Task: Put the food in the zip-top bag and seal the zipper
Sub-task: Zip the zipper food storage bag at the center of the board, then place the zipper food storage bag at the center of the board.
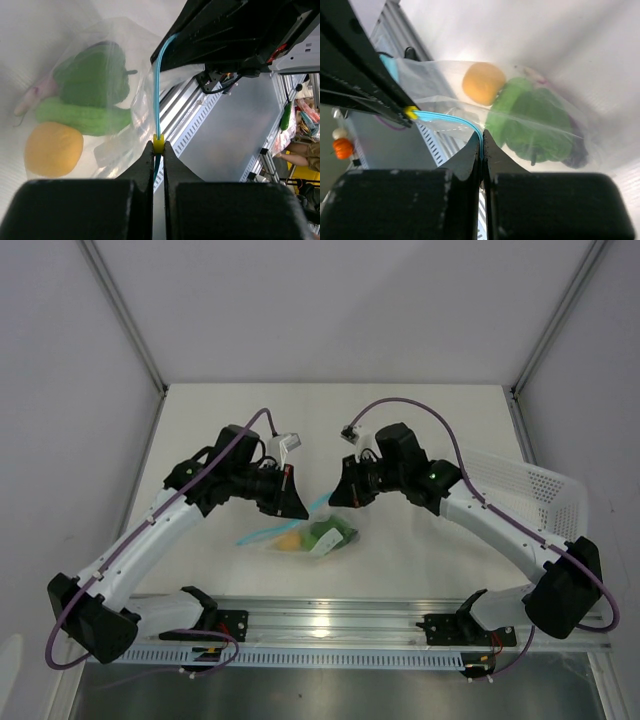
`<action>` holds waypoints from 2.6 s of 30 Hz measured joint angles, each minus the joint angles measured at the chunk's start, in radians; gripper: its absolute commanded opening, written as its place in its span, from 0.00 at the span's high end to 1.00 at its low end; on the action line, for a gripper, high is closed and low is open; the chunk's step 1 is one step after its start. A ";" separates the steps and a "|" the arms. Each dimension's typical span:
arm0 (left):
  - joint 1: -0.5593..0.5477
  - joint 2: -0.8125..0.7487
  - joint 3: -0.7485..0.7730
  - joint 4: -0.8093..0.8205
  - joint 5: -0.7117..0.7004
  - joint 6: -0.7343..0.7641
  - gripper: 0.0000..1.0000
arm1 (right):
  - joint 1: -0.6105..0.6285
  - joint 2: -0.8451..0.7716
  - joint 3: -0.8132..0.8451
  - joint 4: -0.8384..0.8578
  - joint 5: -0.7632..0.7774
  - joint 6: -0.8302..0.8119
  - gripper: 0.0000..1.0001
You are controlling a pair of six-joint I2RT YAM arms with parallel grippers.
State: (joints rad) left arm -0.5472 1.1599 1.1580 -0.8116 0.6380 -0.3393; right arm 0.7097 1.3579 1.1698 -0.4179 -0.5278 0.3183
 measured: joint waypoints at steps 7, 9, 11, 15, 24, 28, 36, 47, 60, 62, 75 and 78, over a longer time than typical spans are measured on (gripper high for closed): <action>0.000 0.021 0.047 -0.060 -0.053 0.002 0.99 | -0.002 -0.007 0.000 -0.009 0.119 0.007 1.00; 0.000 0.023 0.060 -0.074 -0.071 0.003 0.99 | -0.006 -0.009 0.000 -0.012 0.149 0.017 1.00; 0.000 0.025 0.070 -0.088 -0.092 0.007 0.99 | -0.013 -0.009 0.000 -0.015 0.171 0.025 1.00; 0.000 0.025 0.084 -0.122 -0.128 0.008 0.99 | -0.027 -0.009 0.000 -0.022 0.196 0.033 1.00; 0.000 -0.012 0.102 -0.234 -0.254 -0.011 0.98 | -0.045 -0.009 0.000 -0.026 0.206 0.047 1.00; 0.000 -0.062 0.102 -0.288 -0.318 -0.047 0.98 | -0.045 -0.008 0.000 -0.025 0.205 0.047 1.00; 0.000 -0.110 0.100 -0.379 -0.406 -0.129 0.96 | -0.046 -0.006 0.000 -0.021 0.198 0.048 1.00; 0.000 -0.167 0.100 -0.440 -0.455 -0.191 0.97 | -0.046 0.014 0.000 -0.018 0.188 0.048 1.00; 0.000 -0.229 0.078 -0.502 -0.476 -0.201 0.42 | -0.034 0.121 0.049 -0.009 0.143 0.045 1.00; 0.000 -0.235 0.083 -0.508 -0.499 -0.191 0.04 | -0.037 0.164 0.090 -0.016 0.122 0.043 1.00; 0.001 -0.142 0.468 -0.522 -0.713 -0.175 0.00 | -0.082 0.654 0.642 -0.046 -0.029 0.080 1.00; 0.001 -0.196 0.425 -0.528 -0.708 -0.175 0.01 | -0.112 0.840 0.833 -0.052 -0.053 0.152 1.00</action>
State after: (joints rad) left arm -0.5465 0.9642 1.5829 -1.3399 -0.0704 -0.5148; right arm 0.5980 2.1979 2.0029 -0.4702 -0.5808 0.4706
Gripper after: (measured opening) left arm 0.994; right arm 0.006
